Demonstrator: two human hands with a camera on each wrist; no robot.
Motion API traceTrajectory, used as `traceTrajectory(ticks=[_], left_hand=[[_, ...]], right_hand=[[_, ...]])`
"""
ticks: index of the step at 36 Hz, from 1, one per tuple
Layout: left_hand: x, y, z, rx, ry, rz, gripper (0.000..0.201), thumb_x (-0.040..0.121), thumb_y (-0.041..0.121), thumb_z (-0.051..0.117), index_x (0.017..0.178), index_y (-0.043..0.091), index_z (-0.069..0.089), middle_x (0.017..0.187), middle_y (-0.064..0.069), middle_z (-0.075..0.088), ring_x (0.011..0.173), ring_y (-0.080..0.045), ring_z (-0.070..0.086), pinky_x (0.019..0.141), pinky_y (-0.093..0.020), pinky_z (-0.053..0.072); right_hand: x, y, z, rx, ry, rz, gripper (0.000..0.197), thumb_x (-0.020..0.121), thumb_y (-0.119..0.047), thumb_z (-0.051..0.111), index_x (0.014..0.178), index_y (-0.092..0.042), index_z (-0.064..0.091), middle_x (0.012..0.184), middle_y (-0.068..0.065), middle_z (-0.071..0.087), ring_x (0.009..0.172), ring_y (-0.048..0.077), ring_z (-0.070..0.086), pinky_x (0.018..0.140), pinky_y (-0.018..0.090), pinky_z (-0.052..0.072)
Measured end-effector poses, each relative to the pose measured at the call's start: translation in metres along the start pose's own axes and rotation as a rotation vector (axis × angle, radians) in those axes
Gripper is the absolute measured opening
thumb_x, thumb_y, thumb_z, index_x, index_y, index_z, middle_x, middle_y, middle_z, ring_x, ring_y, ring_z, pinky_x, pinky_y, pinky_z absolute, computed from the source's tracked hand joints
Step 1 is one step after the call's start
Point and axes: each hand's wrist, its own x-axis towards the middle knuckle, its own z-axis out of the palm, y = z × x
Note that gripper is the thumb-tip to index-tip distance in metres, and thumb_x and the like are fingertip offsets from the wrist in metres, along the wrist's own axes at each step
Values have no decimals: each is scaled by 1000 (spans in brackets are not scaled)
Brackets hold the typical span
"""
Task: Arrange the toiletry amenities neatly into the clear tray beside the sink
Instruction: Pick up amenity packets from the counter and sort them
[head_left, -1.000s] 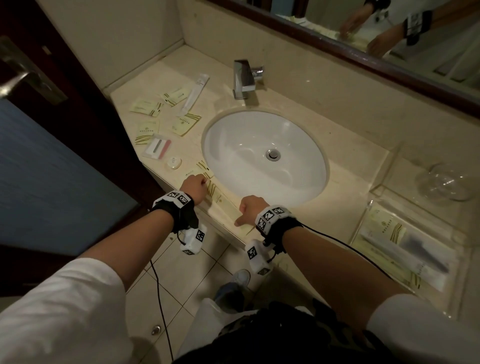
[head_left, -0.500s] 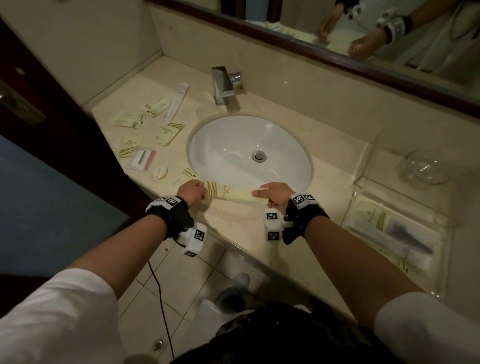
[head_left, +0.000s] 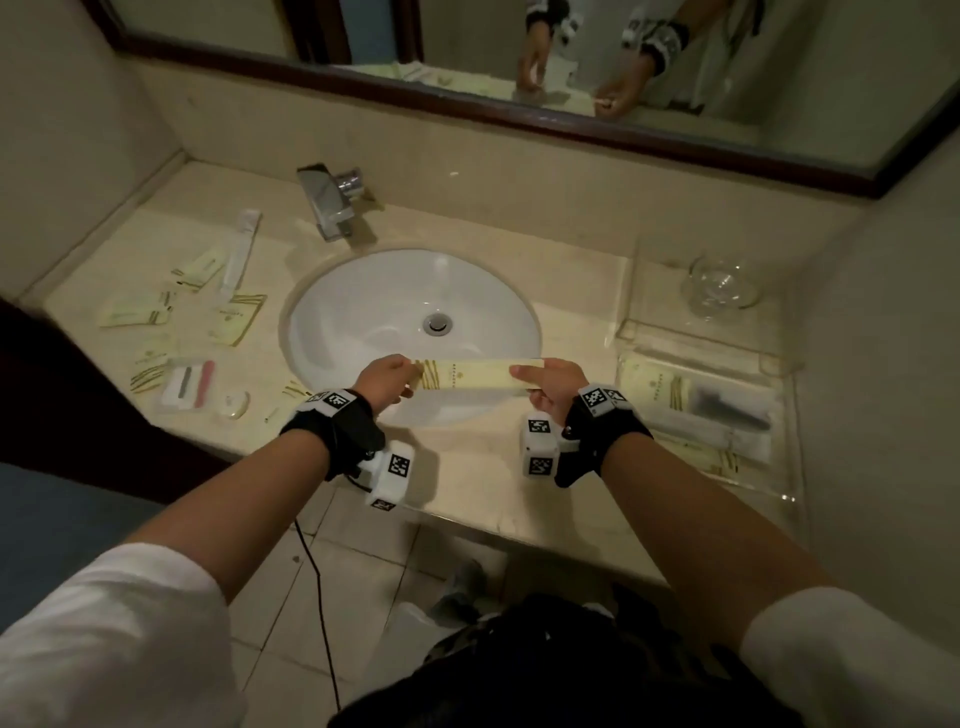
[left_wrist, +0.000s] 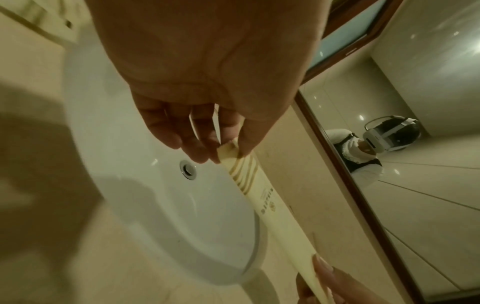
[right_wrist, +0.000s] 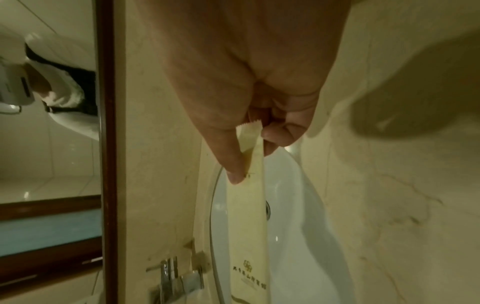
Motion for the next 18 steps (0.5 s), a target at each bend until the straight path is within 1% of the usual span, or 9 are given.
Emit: traceTrajectory(ticks=[2,3,6,9,10,12,14,15,18], left_hand=[[3,11,11,4,-35,25,24,95,23,52,72,18,52,80,-3,55,66,-13,51,62,-25,37],[4,15,16,2,-53,36,24,95,24,53,72,18,52,79,-2,55,66,-14,50,62,-25,37],[8,30,33,4,-106,68,23,95,24,54,73,18,54,78,0,56,66,-14,50,63,-24,38],[15,44,53,30,-163,93,19,96,25,53,80,15,56,83,-1,58,67,-13,51,64,-23,39],[17,47,59,42,-182,102,17,96,25,52,83,14,57,84,-1,59,67,-13,51,65,-23,39],[20,56,76,70,-228,123,17,96,25,52,86,12,57,86,-2,59,68,-13,51,65,-23,40],[22,64,92,88,-261,142,18,96,24,53,84,12,57,85,-4,58,66,-13,50,63,-23,39],[22,68,101,95,-278,149,18,95,24,54,83,11,57,84,-4,57,65,-14,50,62,-23,39],[23,79,126,128,-332,166,21,94,23,56,75,14,56,79,-2,54,64,-14,50,61,-22,39]], right_hand=[[-4,-3,-15,43,47,-14,12,84,-3,70,83,-5,58,74,5,55,53,11,46,41,13,37],[-5,-4,-22,70,66,-18,13,85,-3,69,85,-4,56,74,5,53,56,12,46,41,12,38],[-6,-1,-42,142,157,-59,29,83,-7,71,104,-8,50,79,5,54,63,14,51,41,12,42],[-12,-1,-64,173,222,-73,31,83,-9,71,108,-10,51,83,6,57,66,14,54,43,14,46],[-13,0,-71,180,239,-78,26,84,-9,70,105,-8,54,83,6,57,66,14,54,45,16,46],[-19,1,-87,160,278,-96,11,85,-11,69,88,-7,59,78,7,57,63,16,51,54,23,46],[-24,3,-105,71,317,-115,21,86,-16,67,69,-13,55,70,6,54,60,18,48,66,32,44],[-26,4,-113,38,322,-103,22,87,-17,65,68,-16,53,70,3,54,62,17,49,70,33,45],[-35,6,-136,-4,362,-79,14,89,-13,62,81,-19,52,85,0,55,75,15,55,78,30,51]])
